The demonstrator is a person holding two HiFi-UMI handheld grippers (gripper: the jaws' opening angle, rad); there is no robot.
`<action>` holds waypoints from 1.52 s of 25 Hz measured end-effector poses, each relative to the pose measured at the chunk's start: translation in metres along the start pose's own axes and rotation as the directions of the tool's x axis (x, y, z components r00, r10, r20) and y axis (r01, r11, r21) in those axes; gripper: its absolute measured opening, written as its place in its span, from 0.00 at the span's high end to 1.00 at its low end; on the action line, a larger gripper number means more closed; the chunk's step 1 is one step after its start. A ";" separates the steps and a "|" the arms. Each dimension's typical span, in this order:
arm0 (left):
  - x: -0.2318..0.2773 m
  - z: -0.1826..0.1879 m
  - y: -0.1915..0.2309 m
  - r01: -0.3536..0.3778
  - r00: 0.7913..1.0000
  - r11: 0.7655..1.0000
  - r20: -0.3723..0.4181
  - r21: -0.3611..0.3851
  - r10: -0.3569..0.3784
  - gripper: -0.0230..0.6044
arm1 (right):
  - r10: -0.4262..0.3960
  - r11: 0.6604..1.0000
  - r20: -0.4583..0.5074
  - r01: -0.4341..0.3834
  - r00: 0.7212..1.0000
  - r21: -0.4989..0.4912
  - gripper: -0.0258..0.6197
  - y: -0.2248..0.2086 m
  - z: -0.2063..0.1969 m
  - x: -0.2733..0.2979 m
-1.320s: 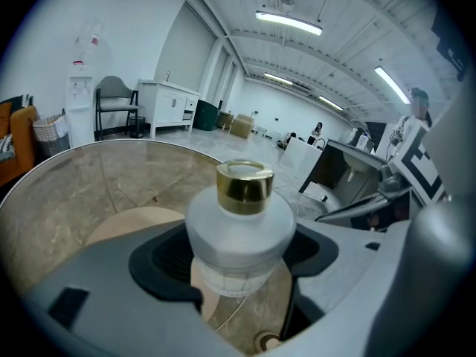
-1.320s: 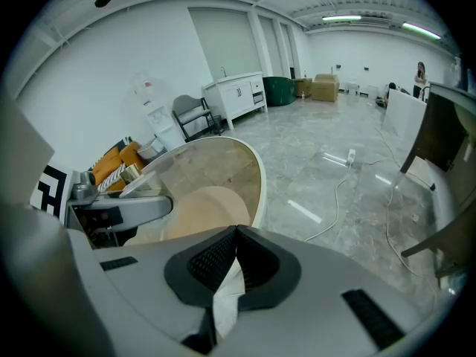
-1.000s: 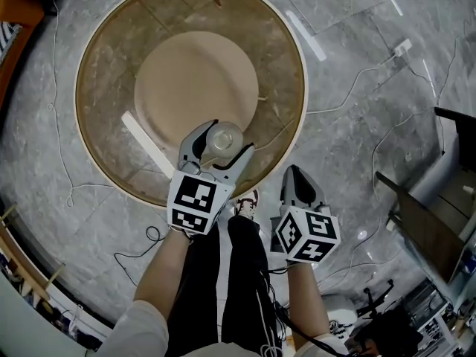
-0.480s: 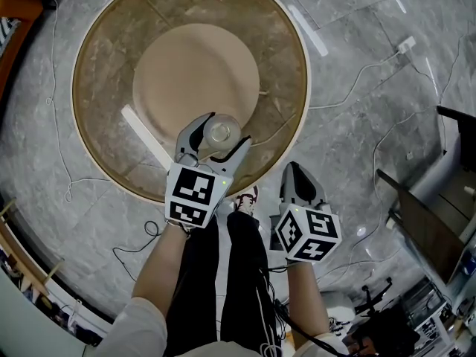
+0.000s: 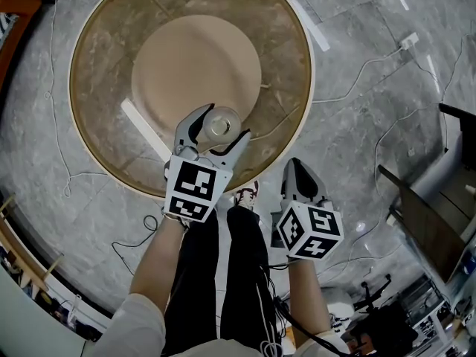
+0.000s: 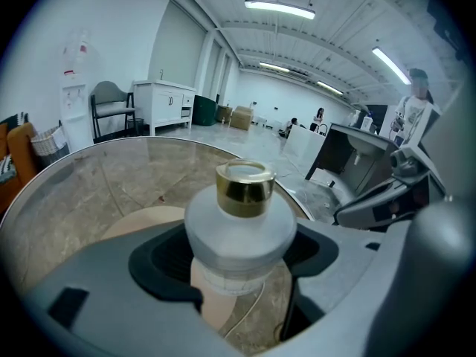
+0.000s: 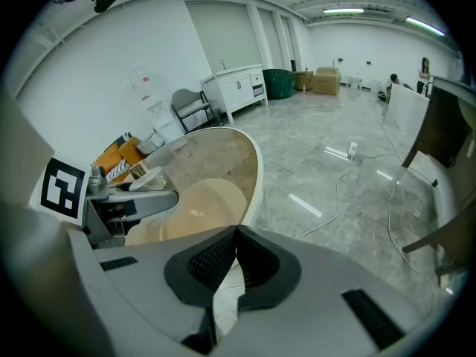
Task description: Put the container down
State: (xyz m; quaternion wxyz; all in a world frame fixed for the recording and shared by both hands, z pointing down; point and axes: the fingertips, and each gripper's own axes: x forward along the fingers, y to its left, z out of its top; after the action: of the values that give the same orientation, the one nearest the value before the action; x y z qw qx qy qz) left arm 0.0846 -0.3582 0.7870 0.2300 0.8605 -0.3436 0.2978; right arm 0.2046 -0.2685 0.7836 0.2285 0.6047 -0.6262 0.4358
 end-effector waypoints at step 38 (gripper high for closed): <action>-0.003 -0.010 -0.006 -0.019 0.993 0.993 0.121 0.116 0.004 0.42 | 0.013 1.000 -0.010 -0.013 1.000 -0.012 0.92 0.010 -0.013 0.003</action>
State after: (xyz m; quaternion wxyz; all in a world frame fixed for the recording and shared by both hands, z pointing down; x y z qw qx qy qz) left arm 0.0841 -0.3466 0.7915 0.1562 0.8869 -0.3438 0.2660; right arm 0.1917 -0.2607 0.7894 0.2325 0.5970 -0.6315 0.4368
